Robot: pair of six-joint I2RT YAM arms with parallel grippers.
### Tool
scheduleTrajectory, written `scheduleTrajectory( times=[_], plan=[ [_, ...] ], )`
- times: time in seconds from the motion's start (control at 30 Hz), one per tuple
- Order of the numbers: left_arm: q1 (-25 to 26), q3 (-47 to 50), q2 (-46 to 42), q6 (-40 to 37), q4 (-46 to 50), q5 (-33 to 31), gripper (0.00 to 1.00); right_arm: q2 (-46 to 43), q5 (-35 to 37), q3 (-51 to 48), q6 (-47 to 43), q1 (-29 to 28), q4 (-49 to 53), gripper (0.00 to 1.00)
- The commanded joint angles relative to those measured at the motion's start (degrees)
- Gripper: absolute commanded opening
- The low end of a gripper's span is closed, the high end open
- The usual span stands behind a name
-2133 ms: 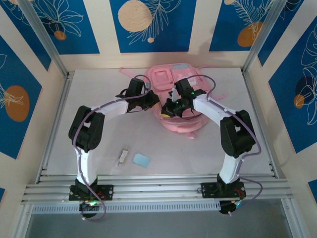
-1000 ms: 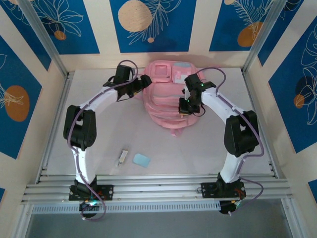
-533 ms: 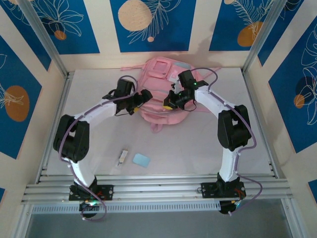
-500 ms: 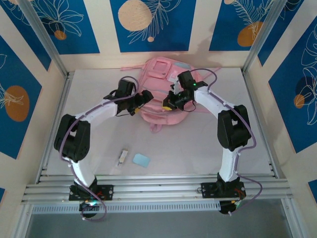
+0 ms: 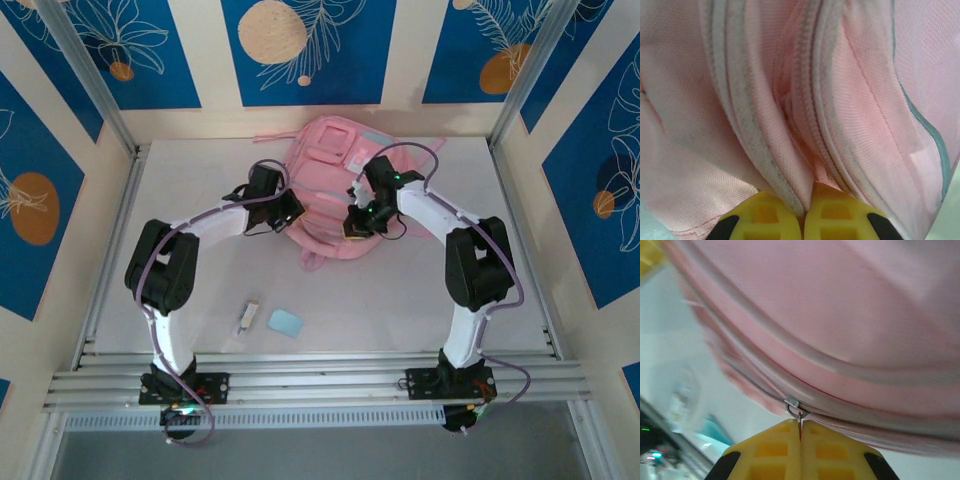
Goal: Pack the student bag
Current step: Zip the student bag at the center of the table.
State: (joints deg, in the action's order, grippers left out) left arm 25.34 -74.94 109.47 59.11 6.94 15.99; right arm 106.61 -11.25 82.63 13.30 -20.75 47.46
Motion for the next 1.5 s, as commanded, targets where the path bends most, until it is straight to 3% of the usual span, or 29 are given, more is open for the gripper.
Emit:
scheduleTrajectory(
  times=[0.0,0.2,0.43,0.7,0.83,0.97,1.2,1.33,1.47],
  plan=[
    [-2.83,-0.80,-1.42,-3.75,-2.30,-3.95,0.00,-2.16,12.81,-1.78,-8.95,3.43,14.52,0.00],
    [-3.22,-0.65,-2.95,-7.51,0.75,-2.67,0.00,2.14,32.99,3.86,-8.59,9.68,10.55,0.00],
    [-3.50,-0.86,-3.30,-9.28,1.92,-0.13,0.00,11.92,46.07,16.64,-0.78,14.70,7.78,0.00],
    [-4.49,-1.14,-3.56,-10.12,2.62,1.41,0.00,14.92,44.24,20.40,-1.83,18.31,1.64,0.00],
    [-5.28,-2.21,-3.74,-11.33,3.75,2.04,0.00,13.95,34.10,21.39,-6.53,20.40,0.74,0.00],
    [-5.55,-3.32,-3.57,-12.18,4.29,2.36,0.00,10.69,29.86,16.96,-13.15,19.76,-2.64,0.00],
    [-6.98,-7.29,-2.59,-16.28,9.06,3.22,0.00,7.67,33.62,9.34,-25.74,19.74,-9.61,0.00],
    [-8.64,-7.59,-3.37,-17.35,10.31,3.21,0.00,5.65,35.38,4.32,-33.04,19.87,-18.48,0.00],
    [-8.83,-7.66,-3.54,-17.32,10.40,4.00,0.00,6.83,34.22,6.97,-32.30,19.53,-18.87,0.00]
  ],
)
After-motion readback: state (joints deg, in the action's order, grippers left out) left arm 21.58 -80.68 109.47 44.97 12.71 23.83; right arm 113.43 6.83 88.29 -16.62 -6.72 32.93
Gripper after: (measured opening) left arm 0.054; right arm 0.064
